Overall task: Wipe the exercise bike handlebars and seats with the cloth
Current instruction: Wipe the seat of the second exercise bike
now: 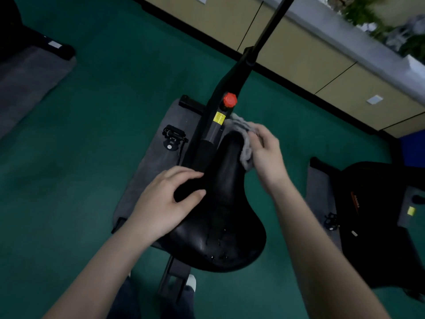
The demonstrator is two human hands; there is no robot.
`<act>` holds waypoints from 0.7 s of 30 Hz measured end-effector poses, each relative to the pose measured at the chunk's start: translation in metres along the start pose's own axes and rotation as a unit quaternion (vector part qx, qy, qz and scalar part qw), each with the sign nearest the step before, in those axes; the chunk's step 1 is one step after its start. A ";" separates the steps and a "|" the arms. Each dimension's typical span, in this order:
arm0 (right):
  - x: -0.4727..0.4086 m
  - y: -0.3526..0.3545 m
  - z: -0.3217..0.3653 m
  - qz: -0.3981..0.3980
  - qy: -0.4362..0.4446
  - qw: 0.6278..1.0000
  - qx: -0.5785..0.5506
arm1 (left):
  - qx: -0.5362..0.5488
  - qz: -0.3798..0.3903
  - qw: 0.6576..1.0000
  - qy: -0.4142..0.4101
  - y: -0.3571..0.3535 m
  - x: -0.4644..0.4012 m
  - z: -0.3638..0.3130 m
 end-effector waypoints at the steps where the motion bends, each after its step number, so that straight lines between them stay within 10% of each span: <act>1: 0.017 0.003 -0.002 -0.028 0.013 1.000 0.004 | -0.002 -0.002 1.000 0.000 0.001 0.001 0.000; 7: 0.108 0.002 0.014 -0.100 0.123 0.976 0.153 | 0.004 -0.013 1.000 -0.002 0.002 0.003 -0.002; 21: 0.169 -0.012 0.021 0.033 0.245 0.955 0.162 | 0.041 -0.026 0.999 -0.018 0.003 0.003 -0.005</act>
Point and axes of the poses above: each hand's wrist, its own x-axis away from the middle knuckle, its own y-axis out of the back of the hand, z = x × y, the point moved 7 cm from there along -x, towards the middle knuckle
